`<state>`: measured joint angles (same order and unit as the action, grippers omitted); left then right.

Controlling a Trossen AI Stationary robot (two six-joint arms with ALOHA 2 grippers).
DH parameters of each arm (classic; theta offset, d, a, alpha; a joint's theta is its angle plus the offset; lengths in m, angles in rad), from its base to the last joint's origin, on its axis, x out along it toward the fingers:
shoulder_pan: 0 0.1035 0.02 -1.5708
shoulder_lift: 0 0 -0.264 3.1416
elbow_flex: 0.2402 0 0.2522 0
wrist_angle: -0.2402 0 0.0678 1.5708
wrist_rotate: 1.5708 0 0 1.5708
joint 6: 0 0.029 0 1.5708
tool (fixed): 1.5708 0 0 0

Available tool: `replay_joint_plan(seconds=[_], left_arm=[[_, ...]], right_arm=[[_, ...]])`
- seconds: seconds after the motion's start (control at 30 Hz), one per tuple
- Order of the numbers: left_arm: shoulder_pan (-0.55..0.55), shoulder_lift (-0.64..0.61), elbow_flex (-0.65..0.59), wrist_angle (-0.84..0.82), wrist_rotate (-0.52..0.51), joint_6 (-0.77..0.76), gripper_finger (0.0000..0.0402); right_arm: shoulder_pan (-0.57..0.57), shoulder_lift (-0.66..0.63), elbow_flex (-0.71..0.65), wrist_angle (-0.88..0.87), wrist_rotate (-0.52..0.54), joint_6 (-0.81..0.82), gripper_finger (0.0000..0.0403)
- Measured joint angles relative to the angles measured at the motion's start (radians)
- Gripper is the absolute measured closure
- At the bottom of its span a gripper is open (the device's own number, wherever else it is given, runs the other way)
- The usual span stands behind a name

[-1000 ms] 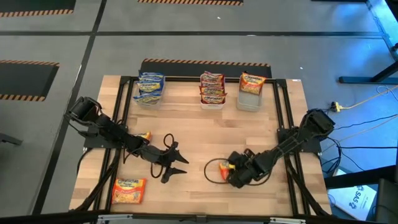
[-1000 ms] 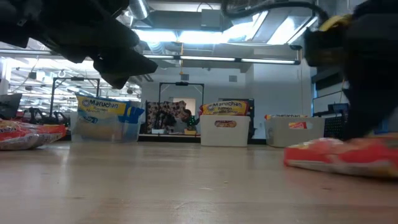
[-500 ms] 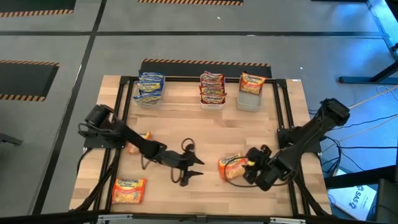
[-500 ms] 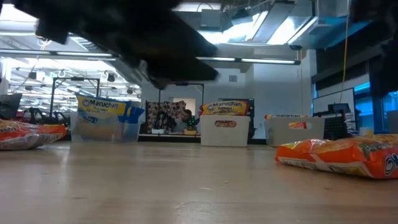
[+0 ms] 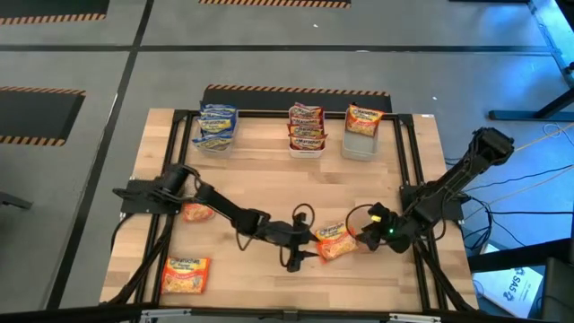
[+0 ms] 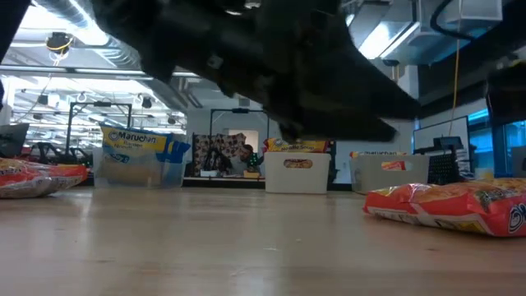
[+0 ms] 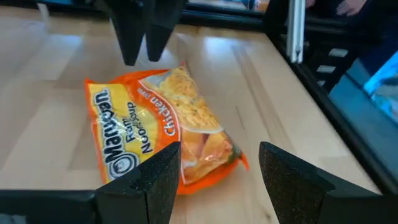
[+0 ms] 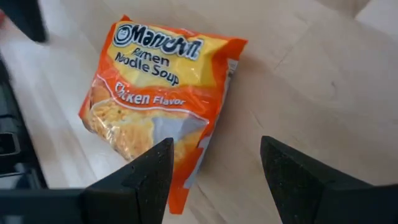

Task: Sort Maruchan noodles
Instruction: Put the orange noodle pack into the gray bin

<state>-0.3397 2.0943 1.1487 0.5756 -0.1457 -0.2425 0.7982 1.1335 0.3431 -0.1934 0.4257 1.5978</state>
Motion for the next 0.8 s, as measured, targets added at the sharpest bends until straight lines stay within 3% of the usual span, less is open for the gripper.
replay_joint_plan(seconds=[0.23, 0.6, 0.8], left_arm=[[0.018, 0.084, 0.093, -0.003, 0.003, 0.023, 0.0191], [0.037, 0.172, 0.099, 0.013, 0.006, 0.01, 0.0191], [0.037, 0.191, 0.101, 0.016, 0.002, 0.009, 0.0191]], right_arm=[[0.0, -0.008, -0.122, 0.24, 0.0, 0.03, 0.0178], [0.0, -0.003, -0.124, 0.28, -0.019, 0.003, 0.0176], [0.0, 0.017, -0.124, 0.31, -0.018, 0.015, 0.0138]])
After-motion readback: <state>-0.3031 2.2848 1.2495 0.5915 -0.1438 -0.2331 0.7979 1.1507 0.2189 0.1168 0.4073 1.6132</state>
